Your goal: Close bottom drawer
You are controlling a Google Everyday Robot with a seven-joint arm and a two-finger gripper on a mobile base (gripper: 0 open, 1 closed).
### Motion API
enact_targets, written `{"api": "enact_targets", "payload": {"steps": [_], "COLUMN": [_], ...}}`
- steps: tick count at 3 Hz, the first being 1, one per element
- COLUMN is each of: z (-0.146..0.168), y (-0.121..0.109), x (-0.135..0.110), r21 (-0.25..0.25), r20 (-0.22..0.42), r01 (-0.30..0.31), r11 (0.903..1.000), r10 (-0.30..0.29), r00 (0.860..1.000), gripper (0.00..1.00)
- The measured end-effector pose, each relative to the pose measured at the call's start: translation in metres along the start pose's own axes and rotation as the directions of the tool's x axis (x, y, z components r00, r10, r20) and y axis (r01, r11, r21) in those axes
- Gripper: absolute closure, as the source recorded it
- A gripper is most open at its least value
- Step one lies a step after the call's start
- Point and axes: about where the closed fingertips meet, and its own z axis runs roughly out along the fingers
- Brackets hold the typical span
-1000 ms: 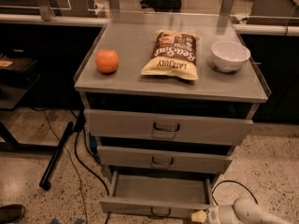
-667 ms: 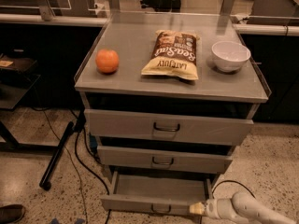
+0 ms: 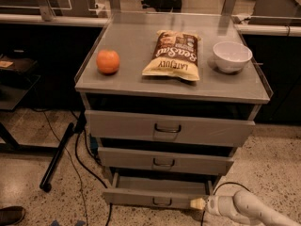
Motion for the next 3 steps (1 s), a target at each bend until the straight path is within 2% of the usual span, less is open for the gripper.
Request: {"api": "enact_targets", "payload": {"steps": [1,2,3], "z": [-0.005,0.0,0.0], "y": [0.004,-0.01,-0.01], "x": [-0.029,-0.037,-0.038], "r21": [-0.001,0.039,0.041], "r20": [0.071,0.098,0.101], "r01": [0.009,-0.003,-0.003], "r11": [1.0,0.9993,0.9992], "r10": [-0.009,-0.001,-0.001], "r00": [0.997,0.995,0.995], "gripper": [1.0,1.0,1.0]}}
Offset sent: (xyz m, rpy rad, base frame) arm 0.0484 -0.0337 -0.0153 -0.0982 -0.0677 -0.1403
